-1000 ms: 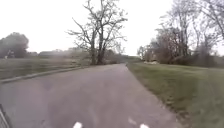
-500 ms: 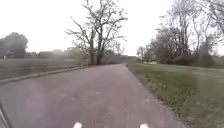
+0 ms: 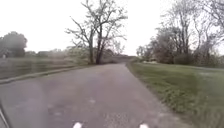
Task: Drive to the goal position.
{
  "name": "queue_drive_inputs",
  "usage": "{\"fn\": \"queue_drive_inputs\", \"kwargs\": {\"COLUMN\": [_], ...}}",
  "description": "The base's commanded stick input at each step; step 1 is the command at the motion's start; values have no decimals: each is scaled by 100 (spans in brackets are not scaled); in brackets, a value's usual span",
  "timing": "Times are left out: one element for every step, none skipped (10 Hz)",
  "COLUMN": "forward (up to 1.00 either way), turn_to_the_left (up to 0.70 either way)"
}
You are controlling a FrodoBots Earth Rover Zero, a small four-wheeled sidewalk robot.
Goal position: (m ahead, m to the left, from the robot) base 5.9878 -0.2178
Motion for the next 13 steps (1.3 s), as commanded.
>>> {"fn": "queue_drive_inputs", "kwargs": {"forward": [100, 100, 100, 100, 100, 100, 100, 100, 100, 100, 100, 100, 100], "turn_to_the_left": [0, 0, 0, 0, 0, 0, 0, 0, 0, 0, 0, 0, 0]}}
